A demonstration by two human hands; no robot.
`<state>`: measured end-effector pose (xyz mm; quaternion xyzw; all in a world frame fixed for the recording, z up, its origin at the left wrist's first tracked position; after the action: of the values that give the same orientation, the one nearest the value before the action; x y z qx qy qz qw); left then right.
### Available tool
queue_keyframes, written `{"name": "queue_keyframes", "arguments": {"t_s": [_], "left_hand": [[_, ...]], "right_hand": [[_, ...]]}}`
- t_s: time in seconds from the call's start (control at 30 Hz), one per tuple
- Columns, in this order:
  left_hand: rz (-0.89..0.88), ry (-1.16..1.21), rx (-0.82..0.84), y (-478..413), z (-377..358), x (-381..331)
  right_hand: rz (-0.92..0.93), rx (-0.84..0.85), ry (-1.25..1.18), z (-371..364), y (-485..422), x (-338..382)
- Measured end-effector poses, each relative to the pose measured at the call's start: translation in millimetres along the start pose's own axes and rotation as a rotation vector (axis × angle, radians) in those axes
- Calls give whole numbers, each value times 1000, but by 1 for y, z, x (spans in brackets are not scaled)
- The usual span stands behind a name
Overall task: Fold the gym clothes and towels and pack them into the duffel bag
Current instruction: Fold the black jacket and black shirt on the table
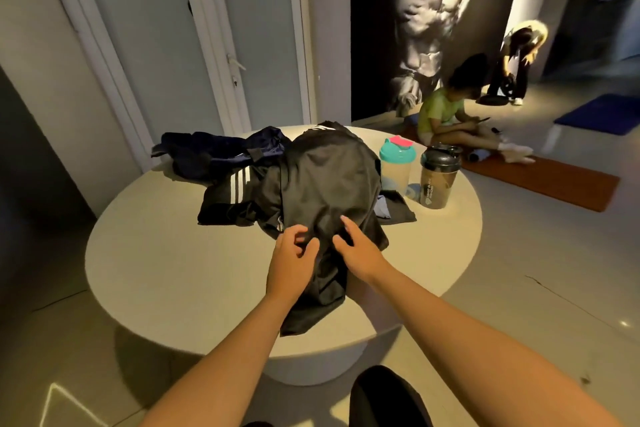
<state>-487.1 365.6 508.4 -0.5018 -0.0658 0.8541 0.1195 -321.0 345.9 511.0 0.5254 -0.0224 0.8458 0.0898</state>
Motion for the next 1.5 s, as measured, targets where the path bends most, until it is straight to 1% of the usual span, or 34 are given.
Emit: {"name": "queue_keyframes", "arguments": {"t_s": [0.03, 0.07, 0.13, 0.17, 0.27, 0.33, 0.4, 0.5, 0.53, 0.57, 0.7, 0.77, 0.8, 0.87, 0.97, 1.03, 1.1, 1.13, 1.17, 1.2, 1.23, 1.3, 1.33, 1.4, 1.43, 1.5], "left_hand": [[-30, -17, 26, 1, -2, 5], [-53, -23, 77, 3, -5, 10], [-51, -15, 167, 9, -6, 14], [-45, -21, 187, 13, -4, 15], [-54, -94, 182, 21, 9, 19], [-38, -142, 200, 25, 20, 24], [-49, -217, 235, 29, 31, 32], [-41, -316, 273, 31, 46, 41], [-23, -337, 277, 30, 49, 43], [-9, -347, 277, 29, 51, 43], [7, -397, 341, 19, 49, 41], [9, -441, 397, 16, 46, 40], [-11, -447, 397, 15, 44, 40], [-62, -432, 333, 15, 41, 40], [-53, -385, 190, 21, 41, 38], [-64, -327, 52, 27, 46, 37], [-108, -259, -64, 33, 55, 32], [-130, -217, -94, 37, 61, 32], [-155, -178, -100, 42, 66, 31], [-190, -135, -77, 49, 70, 30], [-237, -92, -30, 57, 74, 28], [-335, -35, 113, 74, 80, 26], [-361, -47, 198, 82, 81, 26], [-358, -143, 315, 91, 84, 30], [-342, -194, 323, 92, 86, 32], [-264, -219, 251, 89, 90, 37]], "right_hand": [[-14, 41, 32, -4, 6, -3], [-17, 38, 61, -7, 8, -7], [8, -33, 96, -9, 16, -5], [10, -72, 118, -10, 19, -2], [19, -123, 203, -17, 22, 1], [80, -155, 253, -23, 27, 0], [147, -191, 356, -26, 34, -4], [148, -157, 586, -30, 41, -10], [143, -146, 623, -31, 43, -10], [138, -140, 624, -33, 45, -9], [128, -106, 495, -44, 51, 5], [166, -169, 409, -50, 55, 4], [198, -221, 365, -51, 58, 3], [256, -300, 301, -53, 63, -1], [344, -329, 323, -56, 71, -2], [398, -253, 406, -59, 78, -2], [409, -103, 496, -62, 83, -5], [397, -46, 556, -62, 84, -6], [384, -30, 613, -61, 83, -6], [375, -55, 639, -58, 83, -4], [350, -92, 597, -54, 83, 0], [241, -118, 323, -49, 83, 12], [191, -130, 195, -47, 83, 18], [148, -155, 87, -48, 84, 33], [146, -160, 83, -49, 85, 41], [185, -181, 109, -51, 87, 51]]}}
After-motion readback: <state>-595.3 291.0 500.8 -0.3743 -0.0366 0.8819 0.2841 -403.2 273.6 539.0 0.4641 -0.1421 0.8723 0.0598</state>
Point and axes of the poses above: each hand's wrist, its own y-axis away from the middle knuckle, its own z-axis out of the back of the hand, x = y × z, the point moved 3 cm from there along -y, towards the middle knuckle, and after that the axes turned 3 degrees about -z, right-handed, at the moved point
